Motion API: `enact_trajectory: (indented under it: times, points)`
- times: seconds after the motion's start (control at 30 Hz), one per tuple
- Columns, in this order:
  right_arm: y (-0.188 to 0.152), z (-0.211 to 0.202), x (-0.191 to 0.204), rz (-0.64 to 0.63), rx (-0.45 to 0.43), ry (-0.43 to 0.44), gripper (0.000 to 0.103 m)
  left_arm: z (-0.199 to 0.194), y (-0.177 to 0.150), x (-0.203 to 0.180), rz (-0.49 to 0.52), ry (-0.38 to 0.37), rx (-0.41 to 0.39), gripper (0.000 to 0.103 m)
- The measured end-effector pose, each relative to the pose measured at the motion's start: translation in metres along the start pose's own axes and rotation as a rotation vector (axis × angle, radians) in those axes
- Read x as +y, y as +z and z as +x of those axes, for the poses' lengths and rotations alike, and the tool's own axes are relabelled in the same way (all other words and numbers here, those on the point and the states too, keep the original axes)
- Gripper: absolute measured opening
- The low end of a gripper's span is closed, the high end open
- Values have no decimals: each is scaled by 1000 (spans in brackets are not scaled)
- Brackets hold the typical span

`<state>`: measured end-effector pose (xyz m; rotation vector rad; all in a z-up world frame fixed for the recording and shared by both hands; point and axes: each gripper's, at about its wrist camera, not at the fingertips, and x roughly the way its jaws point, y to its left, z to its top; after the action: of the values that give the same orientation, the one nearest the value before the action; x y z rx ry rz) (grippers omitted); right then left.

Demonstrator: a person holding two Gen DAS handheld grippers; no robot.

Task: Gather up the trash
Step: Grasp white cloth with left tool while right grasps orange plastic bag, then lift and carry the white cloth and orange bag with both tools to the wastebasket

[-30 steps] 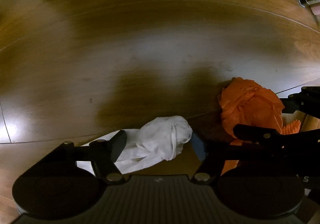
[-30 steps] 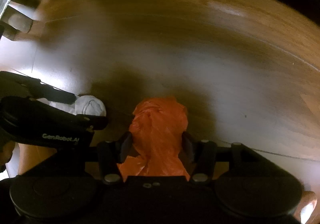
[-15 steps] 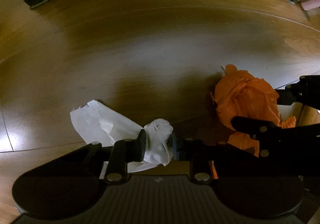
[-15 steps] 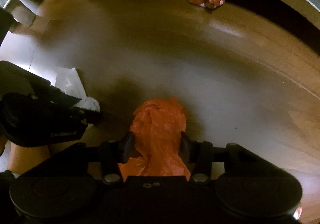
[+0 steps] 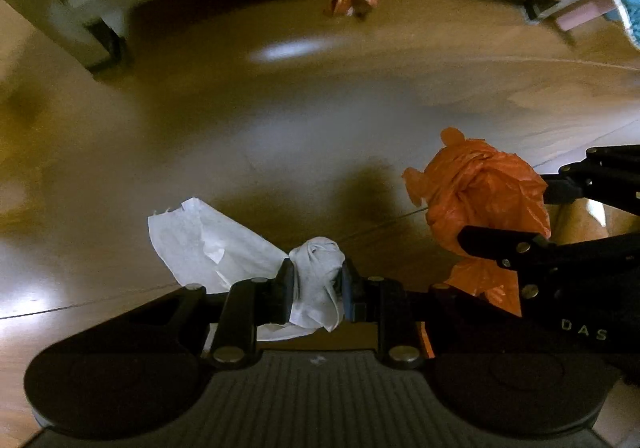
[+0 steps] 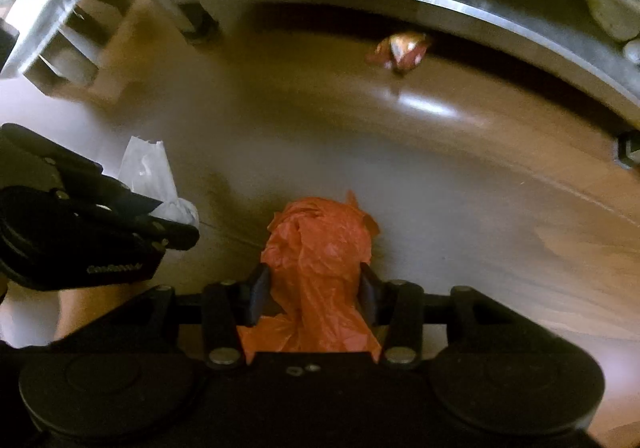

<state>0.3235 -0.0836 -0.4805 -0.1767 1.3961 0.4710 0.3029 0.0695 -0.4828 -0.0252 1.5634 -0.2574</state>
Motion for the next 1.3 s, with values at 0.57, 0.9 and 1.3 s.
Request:
enact_trajectory:
  times: [0.57, 0.9, 1.3]
  points:
    - [3, -204, 29, -39, -280, 36, 45, -200, -18, -61, 64, 23, -217, 22]
    - [-12, -331, 51, -105, -504, 6, 45, -324, -39, -97, 63, 46, -476, 22]
    - [-22, -454, 74, -220, -765, -48, 45, -456, -69, -119, 34, 65, -796, 22]
